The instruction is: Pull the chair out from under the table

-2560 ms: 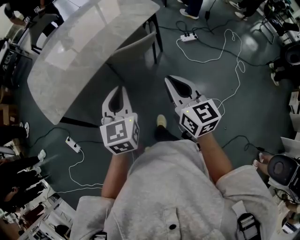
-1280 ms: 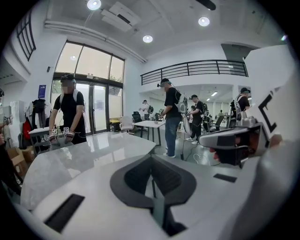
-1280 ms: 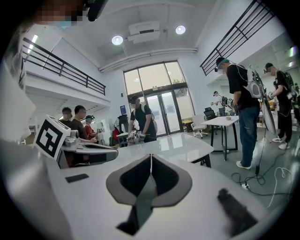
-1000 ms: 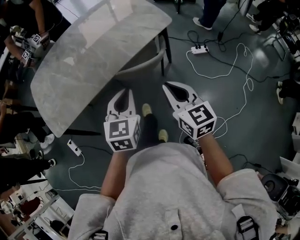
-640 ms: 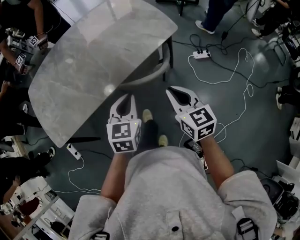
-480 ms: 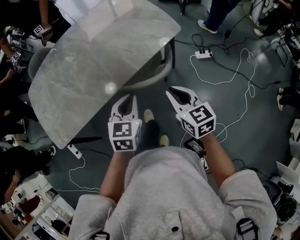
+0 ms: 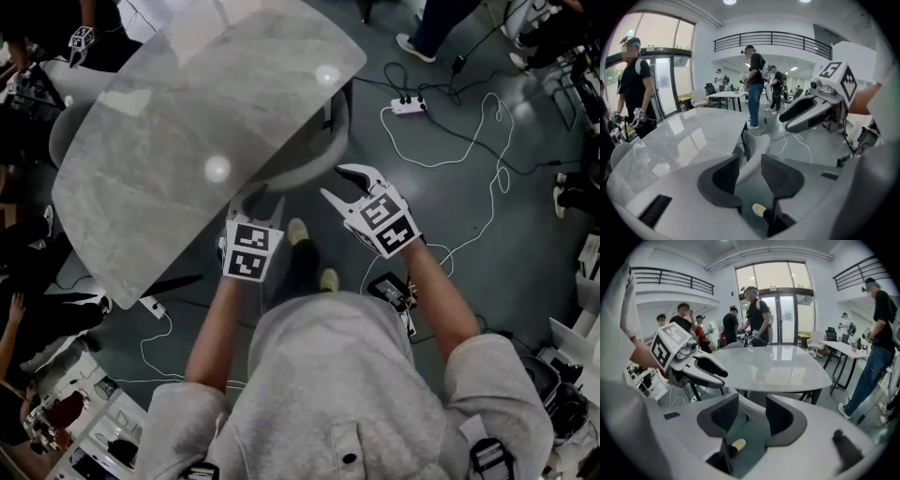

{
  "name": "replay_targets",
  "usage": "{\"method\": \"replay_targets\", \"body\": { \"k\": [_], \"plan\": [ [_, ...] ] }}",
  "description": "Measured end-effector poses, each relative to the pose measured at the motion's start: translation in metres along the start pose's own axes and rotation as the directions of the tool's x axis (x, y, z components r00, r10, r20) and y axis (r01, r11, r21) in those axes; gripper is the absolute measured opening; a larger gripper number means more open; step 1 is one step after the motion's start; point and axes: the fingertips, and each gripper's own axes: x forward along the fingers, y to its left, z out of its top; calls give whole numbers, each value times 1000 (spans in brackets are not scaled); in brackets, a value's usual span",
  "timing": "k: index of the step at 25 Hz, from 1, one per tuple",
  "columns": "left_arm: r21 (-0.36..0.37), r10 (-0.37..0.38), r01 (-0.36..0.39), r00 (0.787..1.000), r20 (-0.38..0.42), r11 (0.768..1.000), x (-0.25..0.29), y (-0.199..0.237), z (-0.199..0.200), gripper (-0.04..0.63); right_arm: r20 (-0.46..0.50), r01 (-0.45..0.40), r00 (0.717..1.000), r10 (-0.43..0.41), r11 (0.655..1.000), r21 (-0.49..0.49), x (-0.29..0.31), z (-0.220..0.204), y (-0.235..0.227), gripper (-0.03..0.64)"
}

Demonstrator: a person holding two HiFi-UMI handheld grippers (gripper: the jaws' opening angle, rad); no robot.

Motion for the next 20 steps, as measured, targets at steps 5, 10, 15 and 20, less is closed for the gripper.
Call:
{"method": "replay_targets", "body": {
  "k": [5,10,15,20],
  "plan": [
    [153,-140,160,981,-135,975,36,0,-18,229,-218,-95,975,42,966,-241,43,-32,-2,193],
    [288,-245,329,925,-290,899,64,-8,-39,258,-448,-247,894,-7,827,-506,74,-68,-12,206],
    [354,-278,433,869,-410,829,88,-14,-58,262,-558,-363,830,2,762,-536,98,-81,-20,207],
    [371,-293,494,827,-480,786,102,-22,-70,261,-650,-470,760,-28,667,-578,113,-102,-30,207]
  ]
}}
